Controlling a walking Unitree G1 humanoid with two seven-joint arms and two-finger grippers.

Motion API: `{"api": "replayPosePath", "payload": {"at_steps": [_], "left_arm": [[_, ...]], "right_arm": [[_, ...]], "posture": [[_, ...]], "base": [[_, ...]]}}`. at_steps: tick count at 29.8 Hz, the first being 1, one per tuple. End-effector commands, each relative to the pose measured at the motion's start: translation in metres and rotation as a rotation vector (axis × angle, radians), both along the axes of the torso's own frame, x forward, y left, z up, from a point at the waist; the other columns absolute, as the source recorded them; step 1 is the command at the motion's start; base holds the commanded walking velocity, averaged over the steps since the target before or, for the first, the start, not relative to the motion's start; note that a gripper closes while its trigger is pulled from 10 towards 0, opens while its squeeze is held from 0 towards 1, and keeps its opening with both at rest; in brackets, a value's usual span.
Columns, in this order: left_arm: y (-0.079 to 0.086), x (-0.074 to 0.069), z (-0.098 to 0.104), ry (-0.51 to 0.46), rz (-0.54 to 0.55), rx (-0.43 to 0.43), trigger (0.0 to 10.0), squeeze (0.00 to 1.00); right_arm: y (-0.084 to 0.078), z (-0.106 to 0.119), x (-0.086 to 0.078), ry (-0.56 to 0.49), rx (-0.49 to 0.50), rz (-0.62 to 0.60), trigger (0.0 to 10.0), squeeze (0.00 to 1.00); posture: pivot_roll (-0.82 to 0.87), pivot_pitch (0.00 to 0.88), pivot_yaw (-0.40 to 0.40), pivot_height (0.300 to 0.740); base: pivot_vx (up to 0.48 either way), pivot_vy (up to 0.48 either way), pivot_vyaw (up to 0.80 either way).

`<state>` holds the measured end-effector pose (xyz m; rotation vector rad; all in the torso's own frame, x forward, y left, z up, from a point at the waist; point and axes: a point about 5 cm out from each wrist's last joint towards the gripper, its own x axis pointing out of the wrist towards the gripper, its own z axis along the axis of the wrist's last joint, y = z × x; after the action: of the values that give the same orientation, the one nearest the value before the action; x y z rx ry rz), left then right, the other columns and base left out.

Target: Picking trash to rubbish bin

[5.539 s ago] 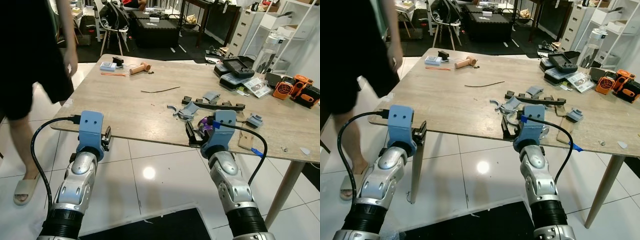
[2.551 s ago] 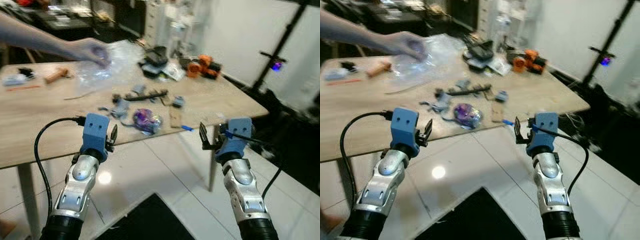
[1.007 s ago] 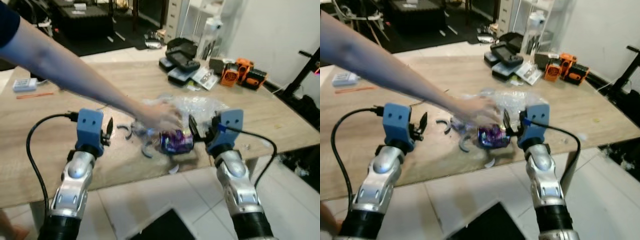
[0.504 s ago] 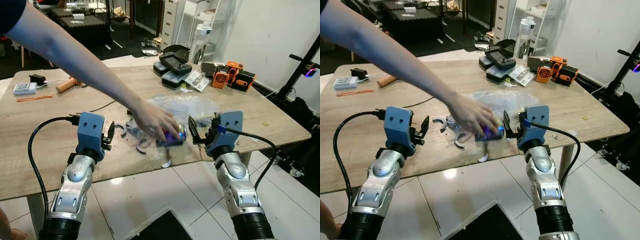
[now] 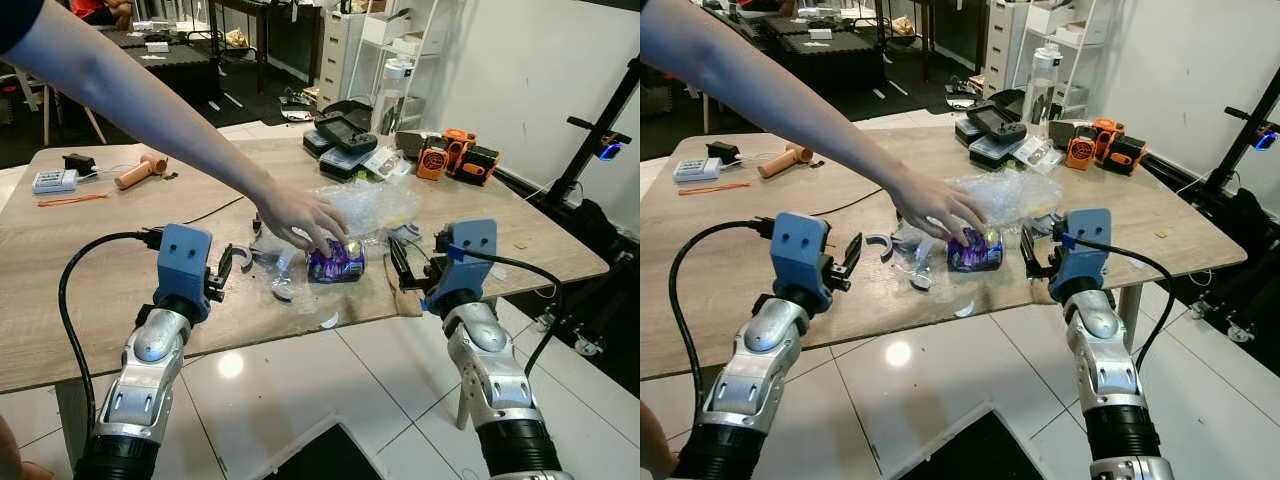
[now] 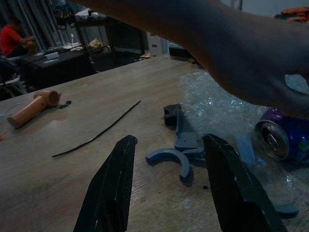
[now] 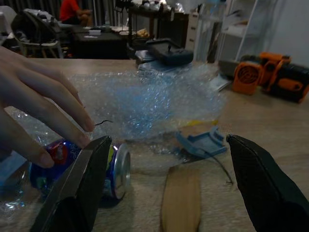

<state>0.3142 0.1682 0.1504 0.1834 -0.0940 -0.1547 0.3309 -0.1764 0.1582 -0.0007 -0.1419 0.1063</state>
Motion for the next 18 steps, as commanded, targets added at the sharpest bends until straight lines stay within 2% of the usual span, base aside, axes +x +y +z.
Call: {"api": "replayPosePath", "payload": {"at_steps": [1, 3, 6, 8, 10, 18], "left_arm": [[0.0, 0.001, 0.0, 0.009, -0.013, 0.022, 10.0, 0.0], [0.0, 0.001, 0.0, 0.009, -0.013, 0.022, 10.0, 0.0], [-0.001, 0.001, 0.0, 0.014, -0.02, 0.034, 10.0, 0.0], [-0.001, 0.0, -0.002, 0.021, -0.026, 0.047, 10.0, 0.0], [-0.003, -0.001, -0.003, 0.02, -0.043, 0.064, 10.0, 0.0], [-0.005, -0.002, -0.004, 0.03, -0.079, 0.07, 10.0, 0.0]], "right_arm": [[-0.006, -0.005, 0.0, 0.032, -0.002, -0.008, 10.0, 0.0], [-0.006, -0.005, 0.0, 0.032, -0.002, -0.008, 10.0, 0.0], [-0.008, -0.008, 0.002, 0.076, -0.056, 0.003, 10.0, 0.0], [-0.015, -0.013, 0.003, 0.124, -0.15, 0.016, 10.0, 0.0], [-0.019, -0.015, 0.003, 0.141, -0.199, 0.03, 10.0, 0.0], [-0.02, -0.006, 0.006, 0.113, -0.18, 0.086, 10.0, 0.0]], "posture": [[-0.06, 0.051, -0.049, 0.74], [-0.06, 0.051, -0.049, 0.74], [-0.06, 0.053, -0.052, 0.74], [-0.06, 0.058, -0.054, 0.74], [-0.06, 0.059, -0.058, 0.74], [-0.06, 0.06, -0.057, 0.74]], "base": [[0.0, 0.0, 0.0], [0.0, 0.0, 0.0], [0.0, 0.0, 0.0], [0.0, 0.0, 0.0], [0.0, 0.0, 0.0], [0.0, 0.0, 0.0]]}}
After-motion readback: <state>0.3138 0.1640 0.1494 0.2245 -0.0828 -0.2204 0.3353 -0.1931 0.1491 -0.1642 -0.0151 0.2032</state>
